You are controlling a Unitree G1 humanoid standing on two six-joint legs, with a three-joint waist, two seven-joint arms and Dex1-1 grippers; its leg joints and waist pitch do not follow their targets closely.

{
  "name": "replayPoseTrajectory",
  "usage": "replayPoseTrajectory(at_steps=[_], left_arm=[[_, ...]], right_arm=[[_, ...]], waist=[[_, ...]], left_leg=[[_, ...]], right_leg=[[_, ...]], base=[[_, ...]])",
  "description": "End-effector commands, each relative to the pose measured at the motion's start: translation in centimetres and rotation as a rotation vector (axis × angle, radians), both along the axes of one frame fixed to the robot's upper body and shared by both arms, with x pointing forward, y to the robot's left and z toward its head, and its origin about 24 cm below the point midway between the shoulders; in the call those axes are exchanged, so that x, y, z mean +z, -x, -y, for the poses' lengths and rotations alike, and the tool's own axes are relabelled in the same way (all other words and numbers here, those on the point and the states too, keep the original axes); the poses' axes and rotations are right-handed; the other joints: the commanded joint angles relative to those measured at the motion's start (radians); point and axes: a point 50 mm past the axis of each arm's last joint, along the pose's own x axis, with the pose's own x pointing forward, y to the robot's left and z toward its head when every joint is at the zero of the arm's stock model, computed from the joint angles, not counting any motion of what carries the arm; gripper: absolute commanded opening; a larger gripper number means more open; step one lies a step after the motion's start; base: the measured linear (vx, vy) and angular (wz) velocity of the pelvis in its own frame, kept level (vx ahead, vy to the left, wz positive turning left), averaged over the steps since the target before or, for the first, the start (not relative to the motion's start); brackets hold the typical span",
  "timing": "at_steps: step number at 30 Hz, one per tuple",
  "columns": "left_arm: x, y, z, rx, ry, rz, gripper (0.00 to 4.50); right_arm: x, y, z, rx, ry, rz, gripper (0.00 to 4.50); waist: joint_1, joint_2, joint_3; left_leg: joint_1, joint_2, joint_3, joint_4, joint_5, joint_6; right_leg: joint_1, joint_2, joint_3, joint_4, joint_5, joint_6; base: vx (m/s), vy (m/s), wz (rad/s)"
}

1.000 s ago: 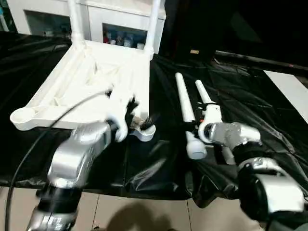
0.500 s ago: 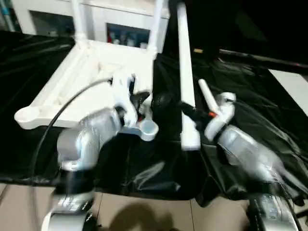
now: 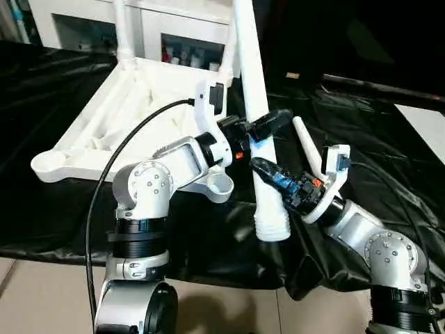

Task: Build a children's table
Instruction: Pick table leg

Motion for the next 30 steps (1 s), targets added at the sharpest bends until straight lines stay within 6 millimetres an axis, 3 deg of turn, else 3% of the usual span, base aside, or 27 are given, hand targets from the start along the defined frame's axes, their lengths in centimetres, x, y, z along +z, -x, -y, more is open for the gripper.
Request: replayPoseTrajectory(at_steps=[1,2,3,5,6,8,9,10,14,20,23,24,25,26,30], left_arm=[[0.4,-0.2,0.4,0.021,-0.036,0.014,4.32],[0.4,-0.2,0.3,0.039,-0.044,0.01,4.21],[0.3,-0.4,0.0,0.082,-0.068,0.009,4.21],[0.3,-0.4,-0.1,0.084,-0.07,0.009,4.08],[0.3,-0.7,-0.4,0.149,-0.088,0.008,3.81],[0.3,-0.8,-0.6,0.187,-0.084,0.004,3.68],[0.2,-1.0,-0.6,0.227,-0.074,-0.012,3.68],[0.2,-1.0,-0.6,0.232,-0.073,-0.018,3.54],[0.0,-1.1,-0.6,0.259,-0.057,-0.049,3.28],[0.2,-1.1,-0.2,0.245,-0.052,-0.042,2.74],[0.5,-1.2,-0.4,0.252,-0.044,-0.038,2.5],[0.5,-1.2,-0.5,0.256,-0.042,-0.036,2.42],[0.7,-1.2,-0.8,0.266,-0.038,-0.035,2.36],[0.7,-1.2,-0.9,0.267,-0.036,-0.035,2.16],[0.8,-1.1,-1.2,0.269,-0.033,-0.035,1.95]], right_arm=[[0.8,-0.1,0.2,-0.032,0.033,0.051,1.82],[0.9,-0.2,0.1,-0.052,0.061,0.068,1.82],[1.0,-0.6,-0.2,-0.105,0.141,0.1,1.82],[1.0,-0.6,-0.3,-0.109,0.146,0.102,1.82],[1.1,-1.4,-0.8,-0.215,0.256,0.115,1.82],[1.1,-1.9,-1.2,-0.278,0.328,0.121,1.82],[1.5,-2.2,-1.7,-0.315,0.337,0.118,1.82],[1.7,-2.3,-1.9,-0.324,0.334,0.118,1.82],[2.4,-2.4,-3.2,-0.336,0.368,0.157,1.82],[2.2,-2.2,-4.0,-0.325,0.427,0.194,1.82],[2.1,-2.3,-4.0,-0.34,0.454,0.197,1.82],[2.1,-2.4,-4.0,-0.341,0.456,0.196,1.82],[2.0,-2.4,-4.1,-0.336,0.464,0.2,1.82],[1.9,-2.5,-4.2,-0.33,0.469,0.204,1.82],[1.9,-2.6,-4.4,-0.318,0.477,0.216,1.82]], waist=[[0.003,0.024,-0.073],[0.003,0.022,-0.074],[0.004,0.028,-0.075],[0.004,0.029,-0.075],[0.007,0.037,-0.074],[0.002,0.033,-0.073],[0.0,0.017,-0.072],[0.002,0.024,-0.071],[-0.001,0.036,-0.07],[-0.001,0.035,-0.069],[-0.003,0.027,-0.07],[-0.002,0.028,-0.07],[-0.002,0.021,-0.07],[-0.001,0.024,-0.07],[0.0,0.017,-0.069]], left_leg=[[0.005,0.015,0.005,-0.078,-0.096,-0.005],[0.006,0.015,0.006,-0.077,-0.09,-0.005],[0.006,0.017,0.006,-0.077,-0.08,-0.01],[0.004,0.013,0.007,-0.076,-0.059,-0.015],[0.004,0.015,0.006,-0.077,-0.058,-0.02],[0.007,0.011,0.009,-0.078,-0.077,-0.037],[0.005,0.011,0.011,-0.078,-0.084,-0.034],[0.006,0.011,0.01,-0.079,-0.097,-0.034],[0.008,0.012,0.008,-0.081,-0.12,-0.035],[0.007,0.011,0.008,-0.082,-0.135,-0.039],[0.005,0.01,0.008,-0.081,-0.125,-0.036],[0.005,0.01,0.008,-0.081,-0.119,-0.037],[0.004,0.009,0.009,-0.08,-0.119,-0.034],[0.004,0.009,0.008,-0.08,-0.12,-0.034],[0.004,0.009,0.01,-0.079,-0.116,-0.027]], right_leg=[[0.066,-0.066,0.036,-0.08,-0.26,-0.08],[0.067,-0.065,0.036,-0.08,-0.243,-0.088],[0.066,-0.065,0.037,-0.075,-0.199,-0.105],[0.073,-0.065,0.037,-0.071,-0.151,-0.118],[0.072,-0.067,0.039,-0.069,-0.144,-0.124],[0.071,-0.066,0.039,-0.071,-0.176,-0.115],[0.073,-0.065,0.04,-0.073,-0.191,-0.11],[0.072,-0.066,0.04,-0.073,-0.211,-0.102],[0.068,-0.064,0.041,-0.073,-0.209,-0.082],[0.069,-0.064,0.041,-0.076,-0.212,-0.063],[0.07,-0.064,0.041,-0.074,-0.202,-0.063],[0.07,-0.064,0.041,-0.072,-0.197,-0.064],[0.071,-0.065,0.041,-0.073,-0.203,-0.062],[0.071,-0.065,0.041,-0.072,-0.205,-0.063],[0.069,-0.066,0.041,-0.073,-0.223,-0.058]], base=[[0.0,0.0,0.0],[0.0,0.0,0.0],[0.0,0.0,0.0],[0.0,0.0,0.0],[0.0,0.0,0.0],[0.0,0.0,0.0],[0.0,0.0,0.0],[0.0,0.0,0.0],[0.0,0.0,0.0],[0.0,0.0,0.0],[0.0,0.0,0.0],[0.0,0.0,0.0],[0.0,0.0,0.0],[0.0,0.0,0.0],[0.0,0.0,0.0]])
